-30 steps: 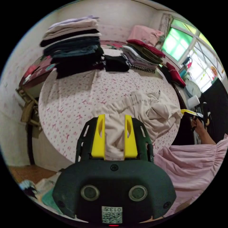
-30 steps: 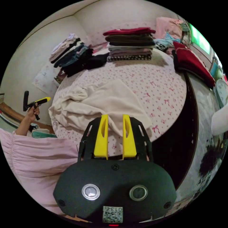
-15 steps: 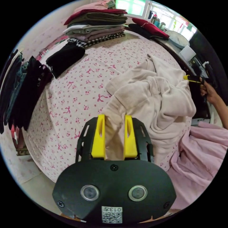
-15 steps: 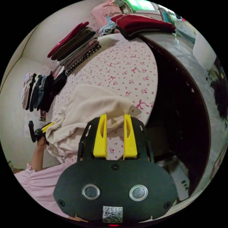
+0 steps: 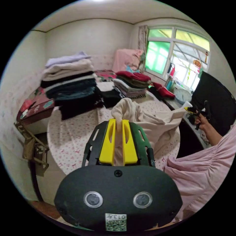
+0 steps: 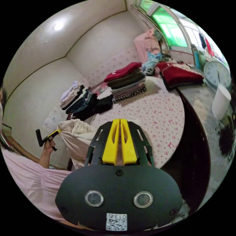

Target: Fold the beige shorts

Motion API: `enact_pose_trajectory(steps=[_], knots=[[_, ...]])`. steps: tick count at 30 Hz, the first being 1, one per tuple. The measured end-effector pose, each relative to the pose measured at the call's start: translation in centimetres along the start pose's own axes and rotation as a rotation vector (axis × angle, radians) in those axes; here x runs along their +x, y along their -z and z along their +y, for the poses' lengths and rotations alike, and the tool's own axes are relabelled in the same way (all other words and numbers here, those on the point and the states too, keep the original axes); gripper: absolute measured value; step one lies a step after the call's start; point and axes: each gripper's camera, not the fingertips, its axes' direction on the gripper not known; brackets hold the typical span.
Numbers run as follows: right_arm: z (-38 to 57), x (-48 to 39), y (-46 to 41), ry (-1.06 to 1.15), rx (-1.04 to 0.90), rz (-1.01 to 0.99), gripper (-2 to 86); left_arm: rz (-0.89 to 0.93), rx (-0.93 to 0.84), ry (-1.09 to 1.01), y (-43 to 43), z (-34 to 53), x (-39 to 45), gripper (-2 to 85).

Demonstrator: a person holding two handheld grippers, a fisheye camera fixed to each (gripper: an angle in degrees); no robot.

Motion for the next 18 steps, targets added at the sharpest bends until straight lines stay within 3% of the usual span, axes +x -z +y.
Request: enact_pose_trajectory(steps=[4,6,8,11,18], knots=[[-2.4,-9.1,0.6,0.208,0.051,-0.075,1.0,-0.121,0.052,0.157,4.7,2.9,-4.3,4.9],[-2.8,-12.7,-2.1,0.258,0.005,-0.12,1.4,-0.208,-0.018,0.338,4.4,6.3,-7.8,5.6],[-2.2,-16.1,-8.6,0.211,-0.207,-0.188,2.2,-0.233,-0.096,0.464,2.8,9.4,-10.2,6.1],[0.5,-19.0,-13.1,0.188,-0.356,-0.288,3.2,-0.168,-0.182,0.629,0.9,14.0,-12.4,6.5],[1.9,-17.5,-9.7,0.214,-0.406,0.015,8.5,-0.287,-0.112,0.571,2.4,14.9,-9.5,8.0]])
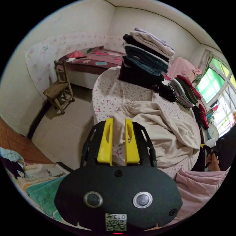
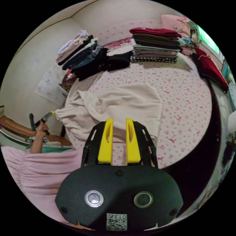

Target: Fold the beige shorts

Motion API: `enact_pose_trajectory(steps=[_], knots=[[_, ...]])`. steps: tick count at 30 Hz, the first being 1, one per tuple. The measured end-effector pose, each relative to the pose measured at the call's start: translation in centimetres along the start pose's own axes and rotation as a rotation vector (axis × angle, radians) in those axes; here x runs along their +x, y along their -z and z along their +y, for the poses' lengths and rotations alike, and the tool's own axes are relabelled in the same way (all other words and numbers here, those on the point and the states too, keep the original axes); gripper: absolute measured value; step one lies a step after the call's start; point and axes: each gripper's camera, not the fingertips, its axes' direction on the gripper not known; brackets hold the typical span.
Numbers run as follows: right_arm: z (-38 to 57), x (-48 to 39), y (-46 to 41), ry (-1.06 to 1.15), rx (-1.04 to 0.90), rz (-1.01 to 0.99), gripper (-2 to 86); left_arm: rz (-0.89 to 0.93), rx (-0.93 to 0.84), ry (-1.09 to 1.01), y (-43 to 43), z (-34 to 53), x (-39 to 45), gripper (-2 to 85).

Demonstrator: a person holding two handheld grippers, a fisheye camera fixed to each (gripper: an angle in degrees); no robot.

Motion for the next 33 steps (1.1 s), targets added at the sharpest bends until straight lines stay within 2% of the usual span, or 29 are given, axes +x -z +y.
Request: enact_pose_trajectory(steps=[5,8,11,13,17,18,21,26,30,33], knots=[[1.6,0.6,1.6,0.081,-0.084,0.4,12.3,-0.023,0.006,-0.259,-0.7,-1.4,7.7,10.2],[1.8,1.5,2.1,0.052,-0.099,0.383,12.4,0.012,-0.021,-0.431,-2.1,-2.3,14.2,11.9],[1.5,2.8,2.1,0.005,-0.091,0.298,7.8,0.098,-0.102,-0.609,-4.9,-2.4,21.1,13.7],[1.0,3.4,2.3,-0.029,-0.076,0.256,5.6,0.079,-0.17,-0.704,-7.2,-2.3,24.8,13.6],[-0.2,2.6,6.6,-0.016,0.018,0.211,3.8,0.067,-0.312,-0.858,-11.4,-2.0,31.3,6.0],[-0.3,2.2,7.6,0.001,0.038,0.215,3.6,0.047,-0.345,-0.874,-12.2,-1.9,32.5,1.9],[-0.5,0.6,13.0,0.087,0.159,0.198,3.1,0.017,-0.396,-0.895,-12.9,-1.9,34.3,0.3],[-0.9,-2.0,19.7,0.237,0.292,0.157,2.3,0.06,-0.255,-0.808,-8.7,-3.6,34.5,-0.1],[-1.1,-2.7,21.9,0.293,0.328,0.159,1.5,0.065,-0.119,-0.698,-5.1,-5.6,33.5,0.5],[-0.8,-2.3,24.1,0.264,0.418,0.208,1.0,0.127,-0.154,-0.653,-5.5,-6.1,33.4,3.0]])
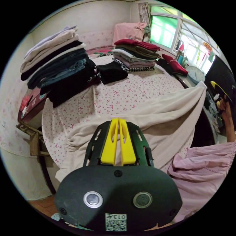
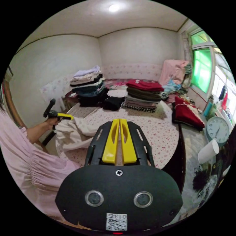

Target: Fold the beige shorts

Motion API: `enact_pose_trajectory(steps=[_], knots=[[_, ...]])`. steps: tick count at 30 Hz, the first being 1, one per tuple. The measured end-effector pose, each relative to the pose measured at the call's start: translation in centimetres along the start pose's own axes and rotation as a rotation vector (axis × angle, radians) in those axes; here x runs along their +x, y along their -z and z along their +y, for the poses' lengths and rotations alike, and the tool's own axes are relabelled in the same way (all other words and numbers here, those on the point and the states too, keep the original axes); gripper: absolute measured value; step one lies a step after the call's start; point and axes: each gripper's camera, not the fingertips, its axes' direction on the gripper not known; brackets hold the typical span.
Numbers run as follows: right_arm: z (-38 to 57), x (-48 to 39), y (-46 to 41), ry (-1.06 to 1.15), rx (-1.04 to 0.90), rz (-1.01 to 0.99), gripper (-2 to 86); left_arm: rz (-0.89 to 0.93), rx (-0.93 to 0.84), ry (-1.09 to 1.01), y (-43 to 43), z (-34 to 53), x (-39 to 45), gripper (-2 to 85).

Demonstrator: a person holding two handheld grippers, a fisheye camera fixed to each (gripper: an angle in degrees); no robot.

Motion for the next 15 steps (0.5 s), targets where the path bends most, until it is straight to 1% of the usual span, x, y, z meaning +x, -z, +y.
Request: enact_pose_trajectory(steps=[1,2,3,4,6,10,12,15], knots=[[0.0,0.7,0.8,-0.031,0.038,0.068,1.2,0.006,-0.007,-0.013,-0.2,0.0,0.2,4.1],[-0.2,1.6,0.9,-0.054,0.004,0.114,1.6,0.002,-0.033,-0.049,-0.8,-0.1,1.0,6.2],[-0.3,2.1,0.7,-0.063,-0.029,0.113,1.9,-0.016,-0.068,-0.094,-1.5,-0.1,2.1,8.1],[-0.3,3.0,0.1,-0.079,-0.1,0.071,2.9,-0.022,-0.086,-0.119,-1.9,-0.2,2.7,8.5],[0.1,3.7,-0.6,-0.11,-0.167,0.03,4.6,-0.031,-0.117,-0.224,-2.8,-0.2,5.2,9.8],[1.8,1.6,-2.8,-0.004,-0.304,0.122,8.0,-0.041,-0.125,-0.349,-3.6,-0.4,8.4,11.2],[2.3,0.5,-3.9,0.038,-0.363,0.075,8.8,-0.082,-0.138,-0.445,-3.8,-0.7,10.4,11.6],[3.3,-1.3,-6.0,0.084,-0.429,0.002,10.0,-0.102,-0.121,-0.506,-4.2,-1.3,11.7,12.3]])
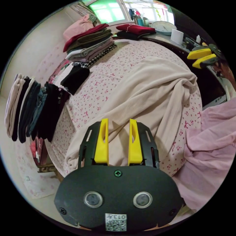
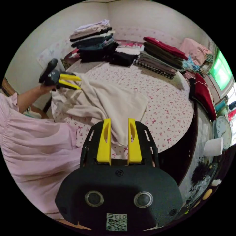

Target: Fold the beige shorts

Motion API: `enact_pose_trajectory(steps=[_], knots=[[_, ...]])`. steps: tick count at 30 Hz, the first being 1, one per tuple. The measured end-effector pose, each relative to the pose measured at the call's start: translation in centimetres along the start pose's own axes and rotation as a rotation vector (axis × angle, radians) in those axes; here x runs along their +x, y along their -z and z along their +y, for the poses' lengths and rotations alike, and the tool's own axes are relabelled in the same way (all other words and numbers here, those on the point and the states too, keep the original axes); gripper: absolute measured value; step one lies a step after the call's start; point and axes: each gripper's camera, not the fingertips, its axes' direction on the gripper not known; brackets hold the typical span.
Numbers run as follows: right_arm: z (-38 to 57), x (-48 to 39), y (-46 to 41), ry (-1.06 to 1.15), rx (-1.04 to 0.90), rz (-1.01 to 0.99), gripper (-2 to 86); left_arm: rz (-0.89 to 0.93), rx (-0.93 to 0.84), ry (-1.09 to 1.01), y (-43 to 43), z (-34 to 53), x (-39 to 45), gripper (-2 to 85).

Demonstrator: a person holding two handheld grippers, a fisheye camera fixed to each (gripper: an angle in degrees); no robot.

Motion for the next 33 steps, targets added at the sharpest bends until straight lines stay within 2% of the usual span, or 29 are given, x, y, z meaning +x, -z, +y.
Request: enact_pose_trajectory(steps=[3,4,6,10,13,15,21,23,25,27,33], knots=[[0.1,-1.6,-3.8,0.082,-0.14,0.038,9.3,0.016,-0.027,-0.042,-1.1,-1.4,0.5,11.7],[0.2,-1.7,-5.2,0.092,-0.194,0.036,5.9,0.013,-0.039,-0.052,-1.4,-1.7,0.6,11.3],[0.4,-1.2,-6.2,0.054,-0.248,0.074,3.4,-0.02,-0.083,-0.093,-2.5,-2.2,1.1,4.7],[-0.5,1.4,-1.7,-0.04,-0.087,0.032,2.2,0.011,-0.028,-0.04,-0.5,-1.6,-0.6,1.6],[-1.1,3.5,3.5,-0.078,0.07,-0.017,1.9,0.036,0.136,0.088,4.1,0.5,-3.2,0.9],[-1.3,4.2,6.7,-0.085,0.162,-0.035,1.7,0.047,0.306,0.169,9.1,3.1,-5.3,0.6],[-0.2,2.5,15.9,0.036,0.502,-0.059,1.5,-0.003,0.682,0.298,20.7,12.1,-8.4,0.4],[0.9,1.4,18.4,0.11,0.635,-0.066,1.5,-0.01,0.766,0.315,22.4,14.6,-8.6,0.4],[1.3,1.2,19.3,0.148,0.681,-0.074,1.5,-0.002,0.802,0.332,22.6,16.4,-9.0,0.4],[1.3,1.3,18.9,0.161,0.672,-0.079,1.5,0.048,0.767,0.382,21.0,17.6,-9.8,0.4],[0.3,3.5,12.1,-0.021,0.382,-0.081,1.5,0.156,0.607,0.435,15.6,18.4,-10.8,0.4]])
